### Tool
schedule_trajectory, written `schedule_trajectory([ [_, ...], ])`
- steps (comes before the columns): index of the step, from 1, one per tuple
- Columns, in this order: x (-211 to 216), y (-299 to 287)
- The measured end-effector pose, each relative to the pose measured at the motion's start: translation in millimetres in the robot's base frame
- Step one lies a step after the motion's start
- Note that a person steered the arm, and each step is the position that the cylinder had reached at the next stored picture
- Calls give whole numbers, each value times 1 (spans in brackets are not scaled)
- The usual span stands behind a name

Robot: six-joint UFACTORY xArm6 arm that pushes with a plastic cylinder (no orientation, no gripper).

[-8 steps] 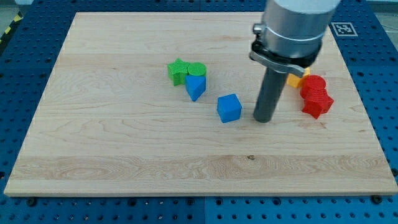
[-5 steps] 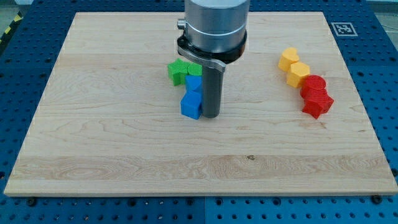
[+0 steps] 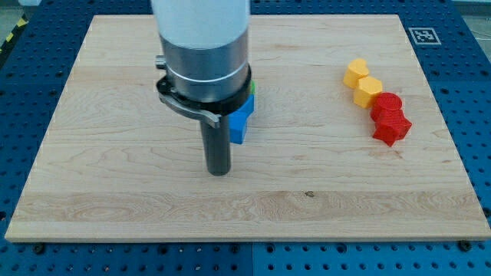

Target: Adjust the blue cube at the bottom side of the blue triangle

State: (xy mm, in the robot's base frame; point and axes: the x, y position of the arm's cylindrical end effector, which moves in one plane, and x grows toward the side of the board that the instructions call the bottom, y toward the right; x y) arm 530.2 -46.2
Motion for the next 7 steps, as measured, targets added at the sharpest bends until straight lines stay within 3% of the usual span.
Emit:
schedule_trajectory([
  [5,-33,67],
  [6,-21,60],
  [7,-11,14],
])
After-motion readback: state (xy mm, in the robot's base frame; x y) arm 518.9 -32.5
